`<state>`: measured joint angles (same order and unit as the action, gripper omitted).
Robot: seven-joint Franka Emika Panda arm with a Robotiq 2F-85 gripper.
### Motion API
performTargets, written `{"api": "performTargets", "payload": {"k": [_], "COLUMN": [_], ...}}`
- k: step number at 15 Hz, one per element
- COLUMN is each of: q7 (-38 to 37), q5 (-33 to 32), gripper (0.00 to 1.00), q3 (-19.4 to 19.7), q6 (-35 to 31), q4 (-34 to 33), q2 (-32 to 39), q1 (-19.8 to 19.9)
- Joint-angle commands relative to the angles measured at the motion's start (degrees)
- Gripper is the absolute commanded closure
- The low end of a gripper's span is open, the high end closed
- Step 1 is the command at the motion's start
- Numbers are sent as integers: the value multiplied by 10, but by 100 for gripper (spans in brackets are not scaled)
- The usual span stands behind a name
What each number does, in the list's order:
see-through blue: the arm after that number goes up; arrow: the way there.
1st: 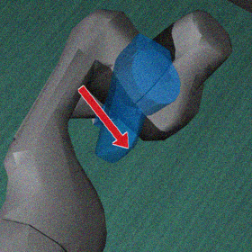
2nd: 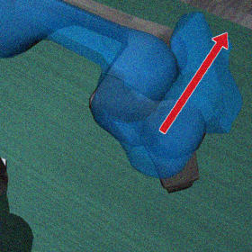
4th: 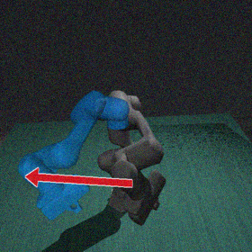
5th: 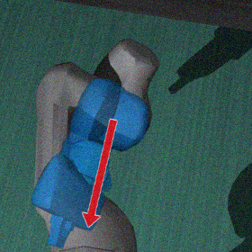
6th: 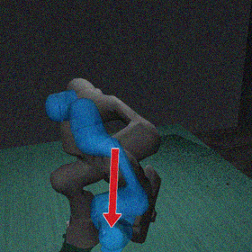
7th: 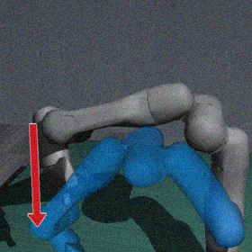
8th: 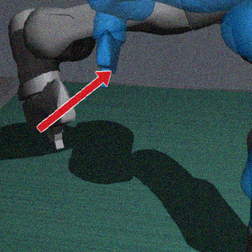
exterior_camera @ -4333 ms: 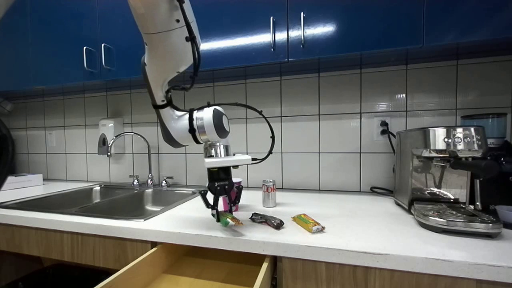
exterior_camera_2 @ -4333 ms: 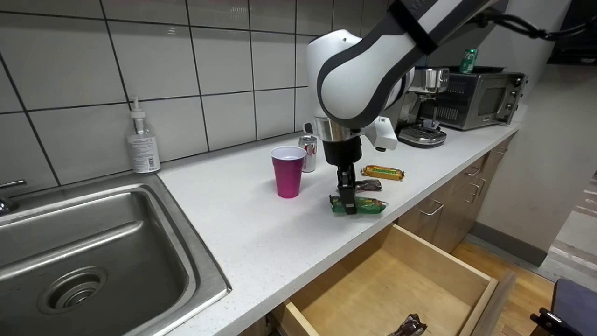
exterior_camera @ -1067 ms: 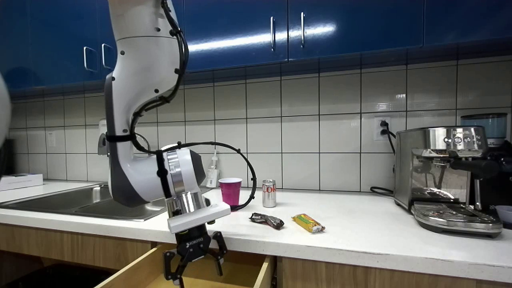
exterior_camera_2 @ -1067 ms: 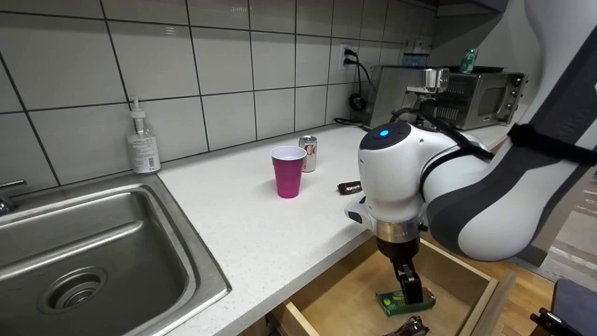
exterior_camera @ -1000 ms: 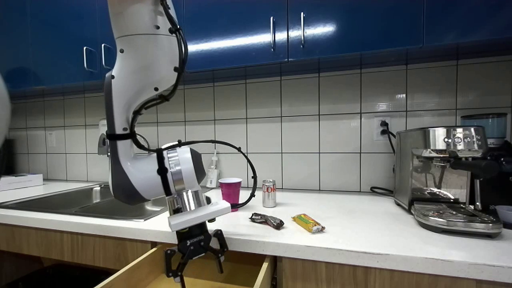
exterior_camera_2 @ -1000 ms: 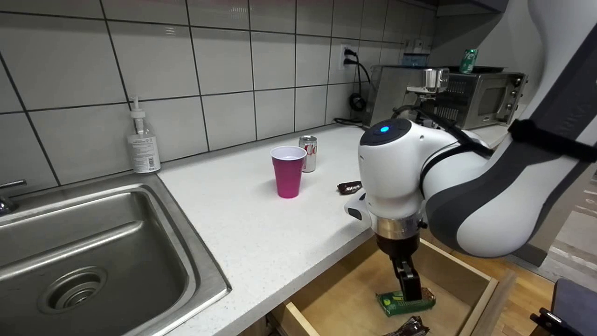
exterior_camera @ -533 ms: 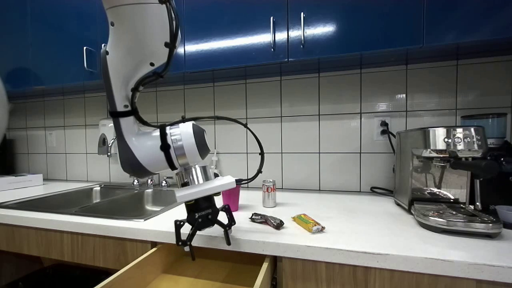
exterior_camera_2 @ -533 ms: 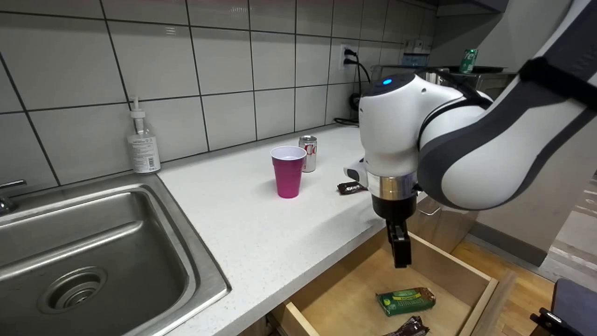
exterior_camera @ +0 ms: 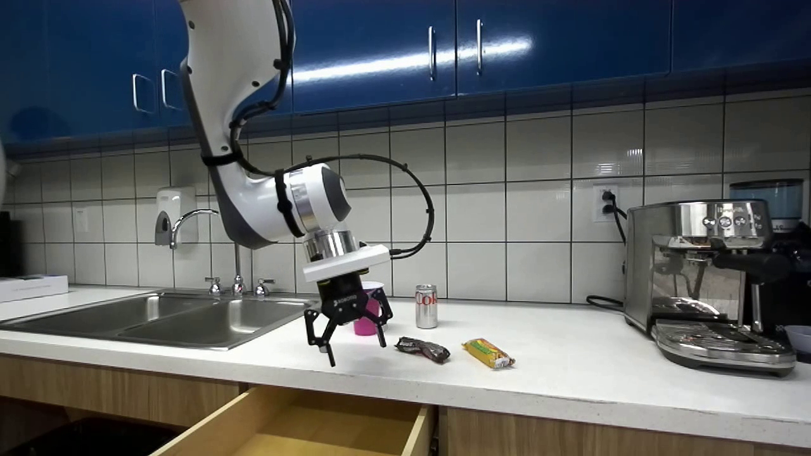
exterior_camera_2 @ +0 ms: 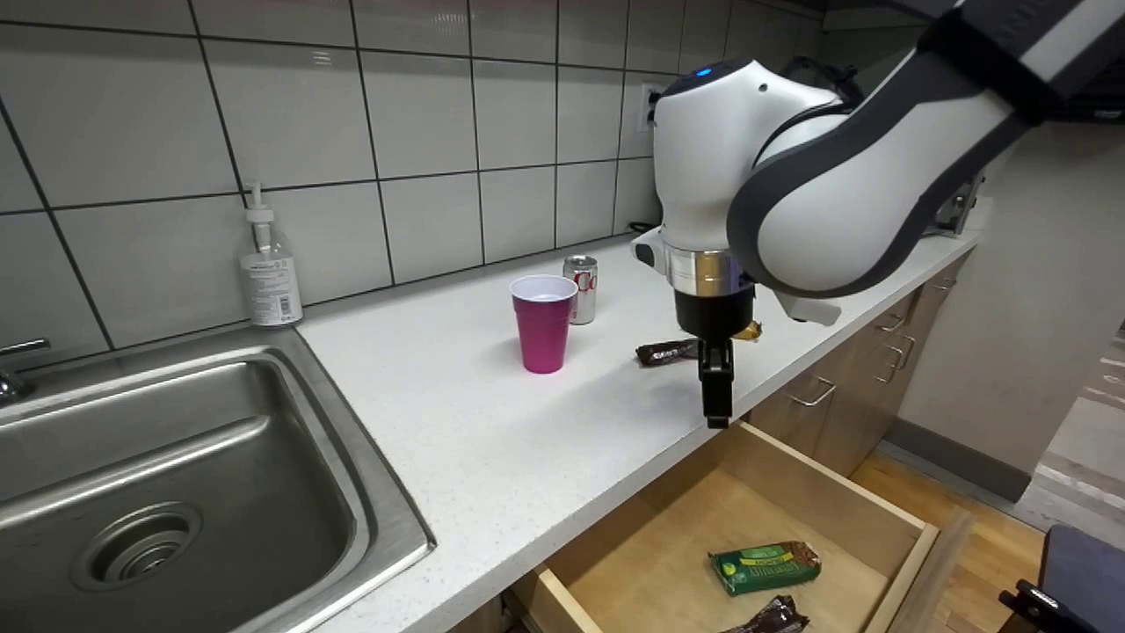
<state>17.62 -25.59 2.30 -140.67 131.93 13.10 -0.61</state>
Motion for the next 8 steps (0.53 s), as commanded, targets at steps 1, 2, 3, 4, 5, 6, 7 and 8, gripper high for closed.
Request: {"api": "performTargets", "payload": {"k": [1,2,3,4,5,6,7,8], "q7": [28,33,38,51,60,64,73,83], "q5": [5,5,4,7,11,11,14,16], "gripper": [0,0,0,0,0,0,0,0], "q3": [2,3,5,5,4,5,4,3], "q6": [25,25,25,26,28,29,30,32], "q4": [-67,-81,-95,-112,-128,-142,-156,-169], "q2": [33,42,51,63,74,84,94,104], "q1": [15,18,20,25,29,32,36,41]}}
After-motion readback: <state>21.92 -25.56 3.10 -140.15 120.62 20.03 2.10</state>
